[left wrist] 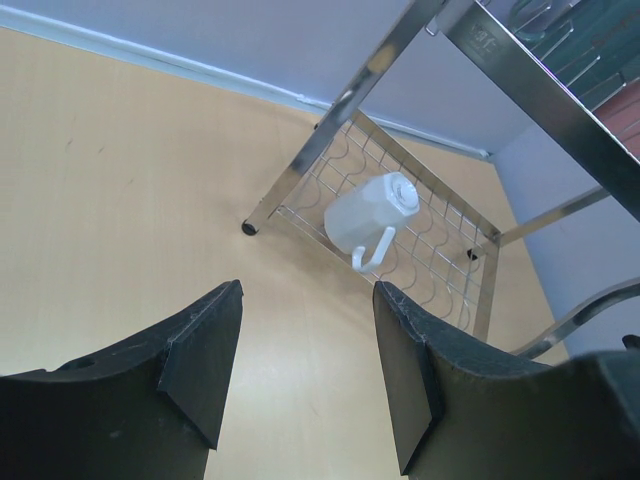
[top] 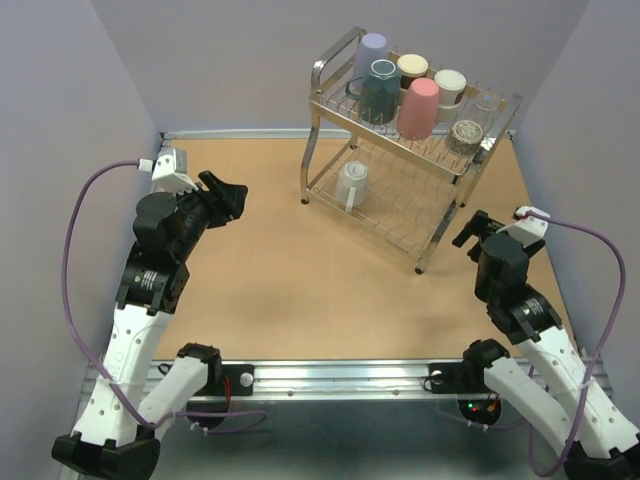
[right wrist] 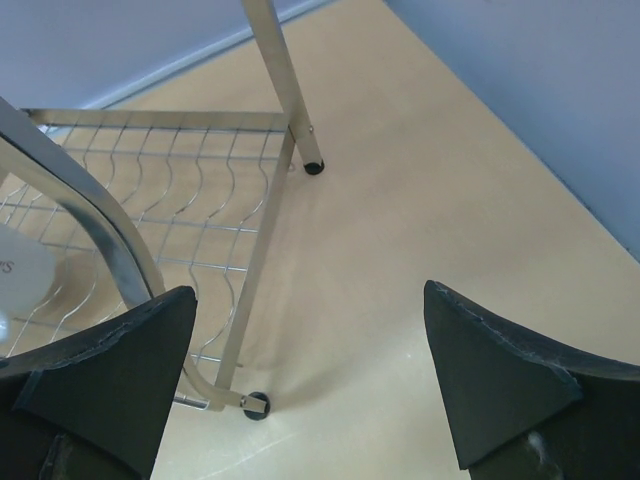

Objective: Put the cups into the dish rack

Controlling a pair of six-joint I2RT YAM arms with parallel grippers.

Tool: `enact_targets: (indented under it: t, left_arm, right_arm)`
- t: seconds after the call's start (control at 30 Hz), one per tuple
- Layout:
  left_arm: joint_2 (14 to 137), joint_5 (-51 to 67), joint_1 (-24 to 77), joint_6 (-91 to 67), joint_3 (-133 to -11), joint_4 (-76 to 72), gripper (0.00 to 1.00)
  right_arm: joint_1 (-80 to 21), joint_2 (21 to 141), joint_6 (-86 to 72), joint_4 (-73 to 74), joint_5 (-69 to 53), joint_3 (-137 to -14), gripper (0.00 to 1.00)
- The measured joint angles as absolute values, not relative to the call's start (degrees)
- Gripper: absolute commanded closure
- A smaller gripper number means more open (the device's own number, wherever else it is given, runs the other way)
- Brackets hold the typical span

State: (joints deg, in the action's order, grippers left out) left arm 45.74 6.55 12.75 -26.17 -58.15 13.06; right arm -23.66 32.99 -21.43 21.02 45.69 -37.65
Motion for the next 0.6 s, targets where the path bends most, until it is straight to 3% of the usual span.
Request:
enact_targets:
  t: [0.13,0.37,0.6]
  left_arm:
    - [44.60,6.42,12.75,-25.91,-57.60,13.78,0.34]
    - [44.75,6.20,12.75,-24.58,-57.60,15.25,0.34]
    - [43.57,6.02,12.75,-23.83,-57.60,16.82,0.35]
  right_arm:
    - [-21.04,39.05,-23.46,20.34,43.20,-37.65,0.00]
    - [-2.55,47.13,-24.01,14.20,33.10,-34.79,0.00]
    - [5.30,54.87,-20.97,-0.19,29.10,-32.53,0.00]
